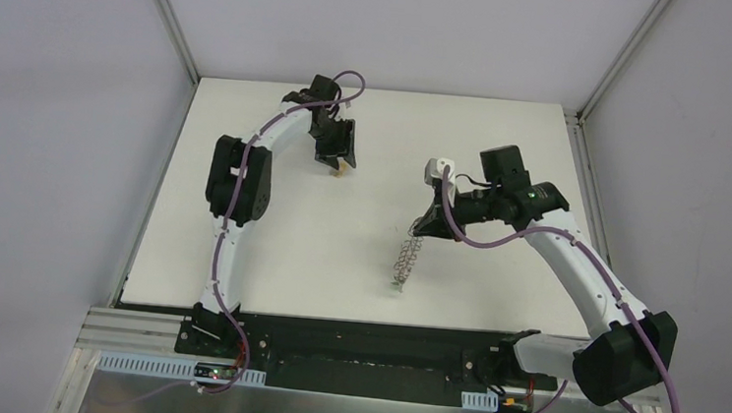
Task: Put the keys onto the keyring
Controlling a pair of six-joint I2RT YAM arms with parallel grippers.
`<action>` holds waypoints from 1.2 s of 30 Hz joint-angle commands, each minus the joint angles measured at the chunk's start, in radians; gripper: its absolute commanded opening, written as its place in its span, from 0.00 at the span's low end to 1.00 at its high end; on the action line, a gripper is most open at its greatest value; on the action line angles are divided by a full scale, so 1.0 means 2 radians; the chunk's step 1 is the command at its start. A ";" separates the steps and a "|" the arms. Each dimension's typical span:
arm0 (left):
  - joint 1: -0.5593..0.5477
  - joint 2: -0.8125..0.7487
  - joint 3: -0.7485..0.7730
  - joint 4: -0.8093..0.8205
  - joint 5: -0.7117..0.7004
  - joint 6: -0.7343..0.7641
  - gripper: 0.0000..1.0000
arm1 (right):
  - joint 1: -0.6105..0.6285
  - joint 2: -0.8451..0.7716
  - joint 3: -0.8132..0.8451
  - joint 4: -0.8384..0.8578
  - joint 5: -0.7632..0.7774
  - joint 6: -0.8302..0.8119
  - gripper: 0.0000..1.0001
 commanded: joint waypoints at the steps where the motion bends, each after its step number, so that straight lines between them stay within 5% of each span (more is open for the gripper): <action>1: 0.009 0.017 0.025 0.013 0.015 -0.031 0.50 | -0.004 -0.014 0.002 0.004 -0.031 -0.002 0.00; 17: 0.014 0.064 0.094 -0.052 0.065 -0.075 0.46 | -0.012 -0.015 0.008 -0.001 -0.035 0.000 0.00; 29: 0.016 0.033 0.038 -0.047 0.042 -0.115 0.49 | -0.022 -0.029 0.008 0.005 -0.048 0.016 0.00; 36: 0.016 -0.013 0.033 -0.033 -0.001 -0.042 0.49 | -0.027 -0.033 0.002 0.013 -0.054 0.019 0.00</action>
